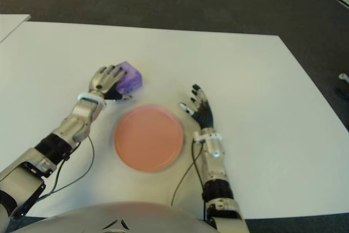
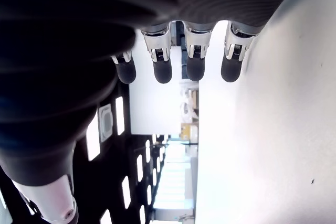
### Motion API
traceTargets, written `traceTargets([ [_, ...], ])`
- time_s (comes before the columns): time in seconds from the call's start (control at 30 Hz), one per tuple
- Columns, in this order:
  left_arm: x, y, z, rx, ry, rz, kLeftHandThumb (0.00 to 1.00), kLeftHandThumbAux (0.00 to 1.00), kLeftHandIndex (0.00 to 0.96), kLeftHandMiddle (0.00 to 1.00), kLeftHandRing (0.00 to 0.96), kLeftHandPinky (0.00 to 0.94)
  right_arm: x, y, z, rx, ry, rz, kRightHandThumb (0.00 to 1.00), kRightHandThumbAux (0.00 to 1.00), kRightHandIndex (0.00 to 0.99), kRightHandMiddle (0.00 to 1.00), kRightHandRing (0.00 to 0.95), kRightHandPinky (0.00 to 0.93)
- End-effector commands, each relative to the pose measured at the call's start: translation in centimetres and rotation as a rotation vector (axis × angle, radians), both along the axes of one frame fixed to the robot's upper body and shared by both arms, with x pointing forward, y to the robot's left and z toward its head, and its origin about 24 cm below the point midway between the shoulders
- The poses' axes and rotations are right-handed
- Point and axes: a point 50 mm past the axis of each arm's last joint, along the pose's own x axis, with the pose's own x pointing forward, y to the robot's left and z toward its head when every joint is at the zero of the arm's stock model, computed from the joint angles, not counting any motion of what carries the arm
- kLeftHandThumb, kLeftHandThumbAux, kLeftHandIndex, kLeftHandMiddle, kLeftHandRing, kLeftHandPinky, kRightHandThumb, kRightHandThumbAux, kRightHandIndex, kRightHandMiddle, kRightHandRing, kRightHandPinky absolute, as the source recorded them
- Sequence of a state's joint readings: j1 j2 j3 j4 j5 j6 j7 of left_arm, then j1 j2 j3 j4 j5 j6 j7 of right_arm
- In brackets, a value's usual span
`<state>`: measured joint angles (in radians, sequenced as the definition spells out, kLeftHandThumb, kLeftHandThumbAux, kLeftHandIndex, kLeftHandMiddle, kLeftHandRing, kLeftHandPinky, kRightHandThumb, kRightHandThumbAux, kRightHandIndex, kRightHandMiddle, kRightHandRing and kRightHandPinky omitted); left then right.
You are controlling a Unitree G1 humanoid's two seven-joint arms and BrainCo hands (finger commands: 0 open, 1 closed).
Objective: Put the tissue paper into the plate.
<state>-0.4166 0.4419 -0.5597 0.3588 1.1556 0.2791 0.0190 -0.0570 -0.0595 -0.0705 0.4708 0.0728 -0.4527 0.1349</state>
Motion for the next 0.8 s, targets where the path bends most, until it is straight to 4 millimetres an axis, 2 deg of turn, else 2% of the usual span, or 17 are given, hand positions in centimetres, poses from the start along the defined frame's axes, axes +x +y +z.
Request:
traceTargets([
  [0.03, -0.4, 0.1, -1.0, 0.028, 0.022, 0.002, 0.0, 0.297, 0.0, 0.0, 0.0, 0.0, -2.4, -0.3, -3.6, 0.03, 0.206, -0.017, 0.0, 0.726, 0.0, 0.0, 0.0, 0.0],
  [0.6, -0.5, 0.2, -0.2, 0.022, -0.132, -0.027, 0.006, 0.302, 0.0, 0.0, 0.0, 0.0, -2.5, -0.5, -3.9, 0.051, 0.235, -0.001, 0.0, 0.714, 0.0, 0.0, 0.0, 0.0],
  [0.8, -0.4, 0.9, 1.3, 0.04, -0.286, -0.028, 0.006, 0.325, 0.0, 0.0, 0.0, 0.0, -2.4, -0.5, -4.0, 0.053, 0.238, 0.007, 0.0, 0.697, 0.0, 0.0, 0.0, 0.0],
])
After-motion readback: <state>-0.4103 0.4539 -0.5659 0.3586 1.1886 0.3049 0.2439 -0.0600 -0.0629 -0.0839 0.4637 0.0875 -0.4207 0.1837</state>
